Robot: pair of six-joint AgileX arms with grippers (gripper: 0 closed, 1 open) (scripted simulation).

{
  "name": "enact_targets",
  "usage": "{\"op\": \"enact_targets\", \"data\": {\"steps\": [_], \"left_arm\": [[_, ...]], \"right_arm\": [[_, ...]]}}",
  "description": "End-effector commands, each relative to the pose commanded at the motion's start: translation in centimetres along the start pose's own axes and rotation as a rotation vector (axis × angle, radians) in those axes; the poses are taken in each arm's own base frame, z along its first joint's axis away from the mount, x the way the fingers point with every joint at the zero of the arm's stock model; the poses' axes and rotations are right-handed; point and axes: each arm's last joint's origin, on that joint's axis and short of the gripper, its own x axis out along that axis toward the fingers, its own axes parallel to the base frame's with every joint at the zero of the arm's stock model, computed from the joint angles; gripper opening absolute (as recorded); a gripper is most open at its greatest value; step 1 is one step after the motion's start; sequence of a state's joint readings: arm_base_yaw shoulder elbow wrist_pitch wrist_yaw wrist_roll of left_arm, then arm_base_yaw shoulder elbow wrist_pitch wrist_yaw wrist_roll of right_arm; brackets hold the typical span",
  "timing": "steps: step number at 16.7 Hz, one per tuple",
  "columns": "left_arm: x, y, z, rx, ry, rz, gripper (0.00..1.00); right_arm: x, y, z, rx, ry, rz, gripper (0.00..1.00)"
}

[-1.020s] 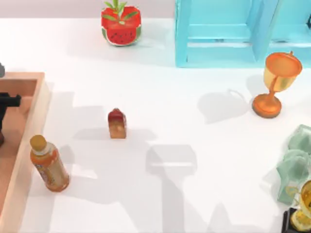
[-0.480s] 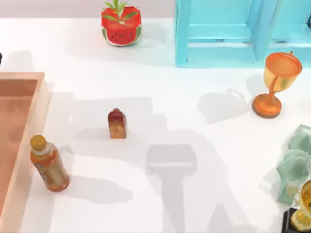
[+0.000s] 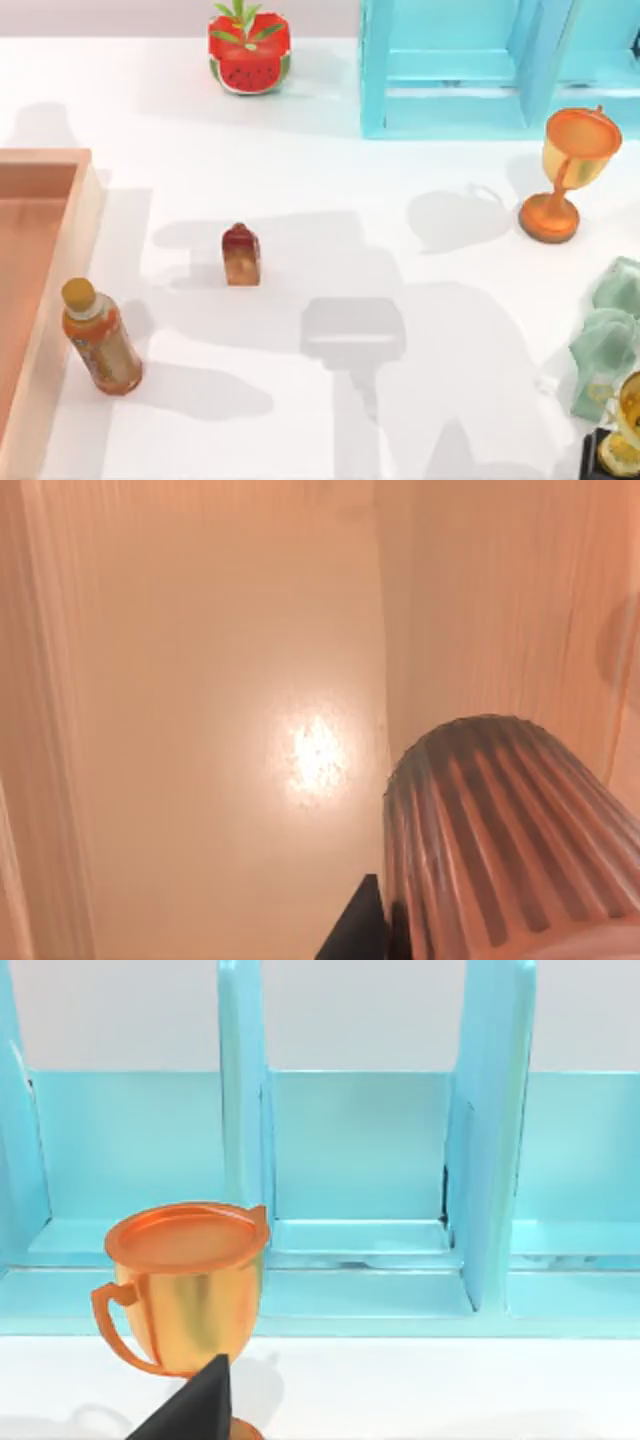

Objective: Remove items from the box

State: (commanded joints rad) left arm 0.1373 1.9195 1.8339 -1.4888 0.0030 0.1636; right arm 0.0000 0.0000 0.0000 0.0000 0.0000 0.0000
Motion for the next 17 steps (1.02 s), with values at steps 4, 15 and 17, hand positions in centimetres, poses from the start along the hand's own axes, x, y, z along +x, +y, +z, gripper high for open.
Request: {"op": "enact_targets", "data": {"steps": [4,15,17], "left_arm": [[0.3,-0.4,0.2,0.005,-0.002,-0.002,0.00],[4.7,-24.5,-6.2,0.070,-0.054,-0.091,0.00],[6.3,-27.5,-9.3,0.046,-0.029,-0.068,0.00]], "right_arm": [[0.0,0.0,0.0,0.000,0.000,0.000,1.00],[0.0,0.0,0.0,0.000,0.000,0.000,1.00],[0.0,0.0,0.0,0.000,0.000,0.000,1.00]]}}
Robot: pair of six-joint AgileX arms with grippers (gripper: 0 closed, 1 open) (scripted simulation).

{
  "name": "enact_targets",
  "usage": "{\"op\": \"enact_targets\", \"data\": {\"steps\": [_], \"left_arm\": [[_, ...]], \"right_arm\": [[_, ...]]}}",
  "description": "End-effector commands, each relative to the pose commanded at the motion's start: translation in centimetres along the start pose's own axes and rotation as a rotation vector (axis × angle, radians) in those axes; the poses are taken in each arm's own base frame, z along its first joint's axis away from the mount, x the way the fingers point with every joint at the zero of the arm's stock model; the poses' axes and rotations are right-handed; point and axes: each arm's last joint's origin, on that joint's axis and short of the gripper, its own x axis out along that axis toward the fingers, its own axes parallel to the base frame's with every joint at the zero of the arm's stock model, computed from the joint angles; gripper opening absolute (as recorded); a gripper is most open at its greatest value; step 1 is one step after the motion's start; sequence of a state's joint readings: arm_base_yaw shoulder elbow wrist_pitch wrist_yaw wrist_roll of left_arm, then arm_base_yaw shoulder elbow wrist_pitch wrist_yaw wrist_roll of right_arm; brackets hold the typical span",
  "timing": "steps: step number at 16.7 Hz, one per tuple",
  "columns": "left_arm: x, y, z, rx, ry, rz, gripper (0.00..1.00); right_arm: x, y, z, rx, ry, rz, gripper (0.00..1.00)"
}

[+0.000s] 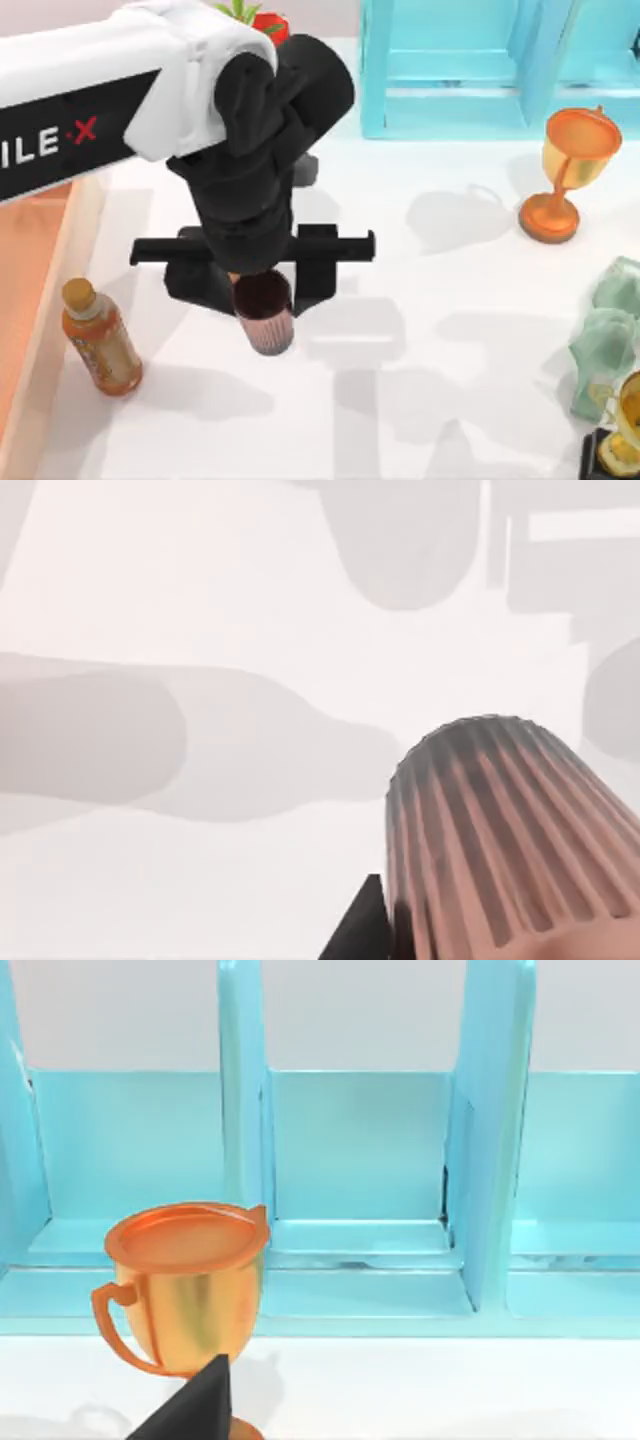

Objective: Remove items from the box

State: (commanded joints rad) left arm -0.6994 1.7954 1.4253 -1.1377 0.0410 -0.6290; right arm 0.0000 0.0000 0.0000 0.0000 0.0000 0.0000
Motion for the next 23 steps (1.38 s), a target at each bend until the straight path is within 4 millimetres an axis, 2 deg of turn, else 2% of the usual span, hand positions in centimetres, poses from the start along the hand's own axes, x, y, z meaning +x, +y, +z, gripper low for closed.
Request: {"op": "enact_targets", "data": {"steps": [2,5,10,17,21,23], "left_arm": [[1.4,-1.5,-2.4,-0.023,0.016,0.032,0.00],[2.7,-2.1,-4.3,-0.045,0.028,0.070,0.00],[3.0,-2.0,-4.2,-0.048,0.036,0.078,0.00],[7.0,-1.8,-4.5,-0.047,0.027,0.072,0.00],[7.2,-1.7,-4.6,-0.046,0.028,0.073,0.00],[7.2,-1.7,-4.6,-0.046,0.028,0.073,0.15]], "right_arm": [[0.0,0.0,0.0,0.000,0.000,0.000,1.00],[0.0,0.0,0.0,0.000,0.000,0.000,1.00],[0.0,0.0,0.0,0.000,0.000,0.000,1.00],[0.0,0.0,0.0,0.000,0.000,0.000,1.00],[0.0,0.0,0.0,0.000,0.000,0.000,1.00],[0.0,0.0,0.0,0.000,0.000,0.000,1.00]]}}
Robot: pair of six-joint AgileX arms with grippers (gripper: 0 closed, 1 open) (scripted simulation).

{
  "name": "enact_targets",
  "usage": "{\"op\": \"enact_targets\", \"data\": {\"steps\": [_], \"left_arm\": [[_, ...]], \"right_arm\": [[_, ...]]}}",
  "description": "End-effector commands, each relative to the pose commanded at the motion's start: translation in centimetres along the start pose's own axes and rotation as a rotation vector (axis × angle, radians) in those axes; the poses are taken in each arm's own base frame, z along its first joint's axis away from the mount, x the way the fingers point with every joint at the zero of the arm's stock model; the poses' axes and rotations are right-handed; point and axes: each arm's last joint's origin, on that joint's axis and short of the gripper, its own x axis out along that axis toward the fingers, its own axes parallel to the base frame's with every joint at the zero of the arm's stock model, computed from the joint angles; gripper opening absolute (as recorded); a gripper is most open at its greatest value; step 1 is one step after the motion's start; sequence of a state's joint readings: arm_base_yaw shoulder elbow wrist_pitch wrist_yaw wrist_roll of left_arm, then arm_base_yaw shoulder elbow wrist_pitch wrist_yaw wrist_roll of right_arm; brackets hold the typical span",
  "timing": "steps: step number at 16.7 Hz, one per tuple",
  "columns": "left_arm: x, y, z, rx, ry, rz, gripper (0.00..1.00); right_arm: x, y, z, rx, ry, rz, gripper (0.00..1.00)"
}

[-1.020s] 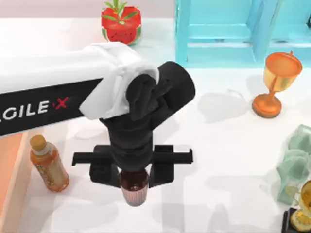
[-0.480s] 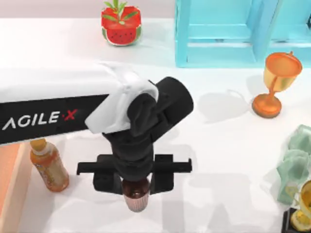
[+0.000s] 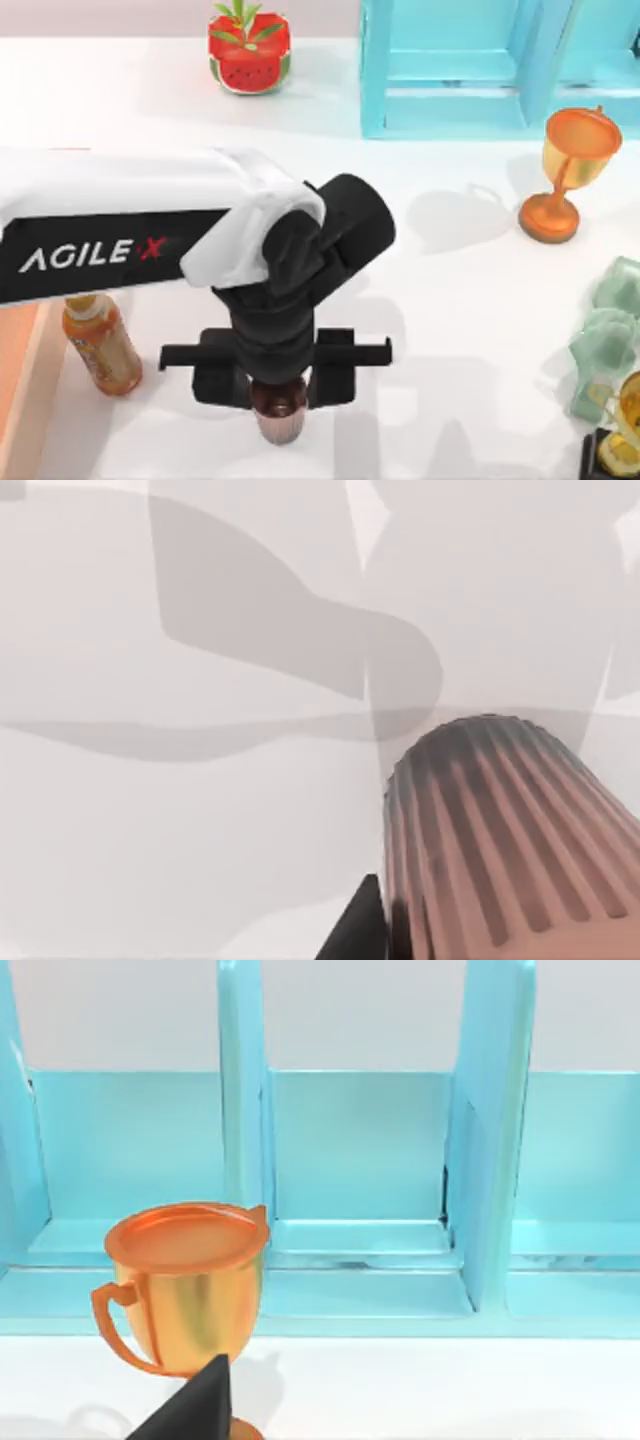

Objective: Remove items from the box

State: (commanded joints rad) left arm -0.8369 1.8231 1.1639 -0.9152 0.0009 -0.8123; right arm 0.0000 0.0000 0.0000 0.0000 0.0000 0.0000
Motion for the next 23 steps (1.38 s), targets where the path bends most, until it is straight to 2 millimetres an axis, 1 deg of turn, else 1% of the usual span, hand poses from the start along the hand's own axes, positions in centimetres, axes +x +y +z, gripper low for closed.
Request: {"op": "enact_targets", "data": {"steps": [11,12,21,23], "left_arm": [[0.00,0.00,0.00,0.000,0.000,0.000,0.98],[0.00,0.00,0.00,0.000,0.000,0.000,1.00],[-0.06,0.01,0.03,-0.001,0.000,0.000,1.00],[-0.83,-0.10,0.11,-0.001,0.001,0.001,1.00]], "right_arm": [[0.00,0.00,0.00,0.000,0.000,0.000,1.00],[0.00,0.00,0.00,0.000,0.000,0.000,1.00],[0.00,0.00,0.00,0.000,0.000,0.000,1.00],[0.00,0.00,0.00,0.000,0.000,0.000,1.00]]}}
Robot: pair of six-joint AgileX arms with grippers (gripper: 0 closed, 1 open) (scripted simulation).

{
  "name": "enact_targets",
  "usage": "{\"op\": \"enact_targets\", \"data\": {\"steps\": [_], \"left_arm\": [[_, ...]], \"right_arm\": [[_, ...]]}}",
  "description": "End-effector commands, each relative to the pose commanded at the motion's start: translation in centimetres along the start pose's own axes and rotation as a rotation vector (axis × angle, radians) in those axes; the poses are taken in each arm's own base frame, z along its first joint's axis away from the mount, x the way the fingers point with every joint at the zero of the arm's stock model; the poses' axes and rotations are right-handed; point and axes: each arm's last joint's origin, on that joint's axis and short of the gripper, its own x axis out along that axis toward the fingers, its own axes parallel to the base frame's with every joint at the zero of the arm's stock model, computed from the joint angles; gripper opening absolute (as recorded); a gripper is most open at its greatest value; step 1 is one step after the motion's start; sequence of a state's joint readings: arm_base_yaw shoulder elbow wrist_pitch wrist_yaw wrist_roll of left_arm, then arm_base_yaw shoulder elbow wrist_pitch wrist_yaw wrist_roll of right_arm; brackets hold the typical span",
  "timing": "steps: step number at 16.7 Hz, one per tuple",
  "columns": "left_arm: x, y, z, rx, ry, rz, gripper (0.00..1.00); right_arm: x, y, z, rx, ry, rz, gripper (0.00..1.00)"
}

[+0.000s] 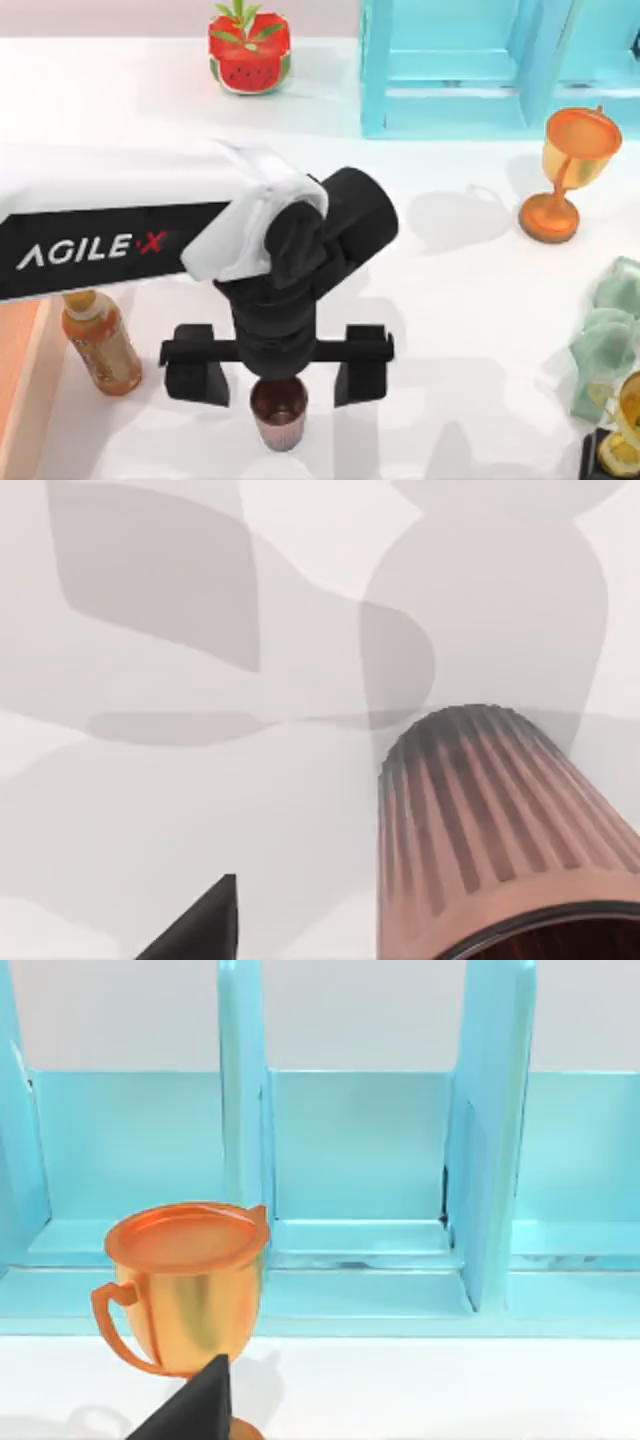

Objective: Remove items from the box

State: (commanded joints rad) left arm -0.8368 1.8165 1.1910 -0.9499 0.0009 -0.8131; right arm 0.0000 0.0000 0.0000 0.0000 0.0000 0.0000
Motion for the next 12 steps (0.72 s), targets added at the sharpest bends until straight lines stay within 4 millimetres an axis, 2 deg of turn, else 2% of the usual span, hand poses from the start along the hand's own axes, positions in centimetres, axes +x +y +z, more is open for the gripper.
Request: {"op": "enact_targets", "data": {"steps": [8,10,12], "left_arm": [[-7.5,-0.1,0.1,0.000,0.000,0.000,1.00],[-8.8,0.1,-0.1,0.000,-0.001,-0.001,1.00],[-9.2,0.1,-0.1,0.000,-0.001,-0.001,1.00]], "right_arm": [[0.0,0.0,0.0,0.000,0.000,0.000,1.00],[0.0,0.0,0.0,0.000,0.000,0.000,1.00],[0.0,0.0,0.0,0.000,0.000,0.000,1.00]]}}
